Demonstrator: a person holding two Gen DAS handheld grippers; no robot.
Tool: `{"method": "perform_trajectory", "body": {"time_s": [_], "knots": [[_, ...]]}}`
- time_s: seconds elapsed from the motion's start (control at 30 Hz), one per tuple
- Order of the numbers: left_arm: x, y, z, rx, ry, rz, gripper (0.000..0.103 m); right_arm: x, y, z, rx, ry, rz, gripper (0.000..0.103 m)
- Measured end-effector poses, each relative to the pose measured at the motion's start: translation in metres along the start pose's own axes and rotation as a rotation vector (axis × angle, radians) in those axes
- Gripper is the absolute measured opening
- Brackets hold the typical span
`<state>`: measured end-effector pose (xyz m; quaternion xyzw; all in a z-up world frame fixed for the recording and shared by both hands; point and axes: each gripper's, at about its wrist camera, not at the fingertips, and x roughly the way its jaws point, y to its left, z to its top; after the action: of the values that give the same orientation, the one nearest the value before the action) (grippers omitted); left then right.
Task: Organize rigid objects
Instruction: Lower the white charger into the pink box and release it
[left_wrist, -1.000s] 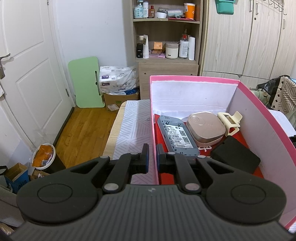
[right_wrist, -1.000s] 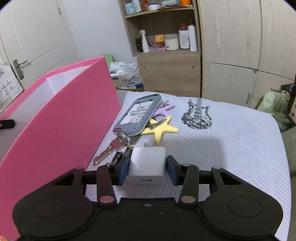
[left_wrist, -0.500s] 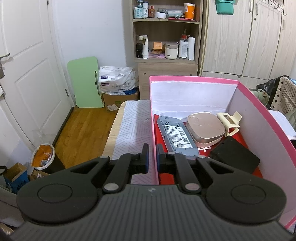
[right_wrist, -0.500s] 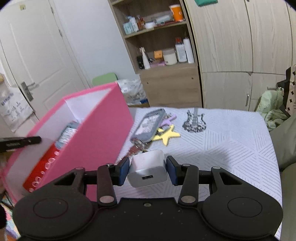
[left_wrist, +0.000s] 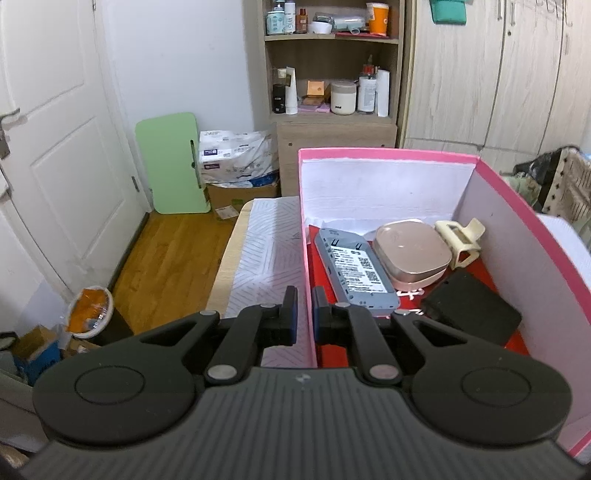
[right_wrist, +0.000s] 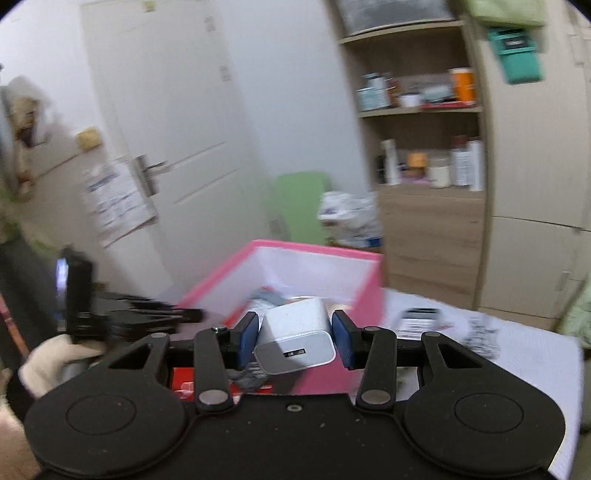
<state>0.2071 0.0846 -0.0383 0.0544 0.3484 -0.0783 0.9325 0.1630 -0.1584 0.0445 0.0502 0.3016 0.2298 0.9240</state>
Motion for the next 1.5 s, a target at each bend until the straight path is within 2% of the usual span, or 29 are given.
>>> {"method": "perform_trajectory", "body": {"time_s": [0.17,0.3,0.47,0.63,0.87,1.07,1.23,1.37,1.5], "knots": [[0.000,-0.002,0.002,0.005,0.001,0.005,0.008,0.030,0.014,0.003,0.013,0.087,0.097,0.049],[-0.002,0.000,0.000,-0.007,-0.002,-0.005,0.008,0.052,0.020,0.004,0.038,0.141,0.140,0.049],[-0.001,0.003,0.001,-0.029,-0.003,-0.024,0.008,0.080,0.025,0.010,0.065,0.238,0.158,0.049],[-0.001,0.002,0.001,-0.033,-0.004,-0.025,0.008,0.116,0.030,0.012,0.128,0.384,0.203,0.049],[-0.001,0.002,0.001,-0.031,-0.005,-0.027,0.008,0.157,0.033,-0.002,0.201,0.541,0.246,0.049],[-0.001,0.004,0.000,-0.044,-0.010,-0.036,0.008,0.171,0.036,-0.019,0.210,0.630,0.273,0.049],[-0.001,0.005,0.000,-0.035,-0.010,-0.029,0.008,0.168,0.040,-0.023,0.190,0.615,0.272,0.052],[-0.001,0.004,0.000,-0.037,-0.012,-0.026,0.008,0.134,0.033,-0.010,0.179,0.533,0.266,0.054],[-0.002,0.002,0.000,-0.023,-0.011,-0.016,0.008,0.081,0.017,0.012,0.160,0.406,0.253,0.054]]}}
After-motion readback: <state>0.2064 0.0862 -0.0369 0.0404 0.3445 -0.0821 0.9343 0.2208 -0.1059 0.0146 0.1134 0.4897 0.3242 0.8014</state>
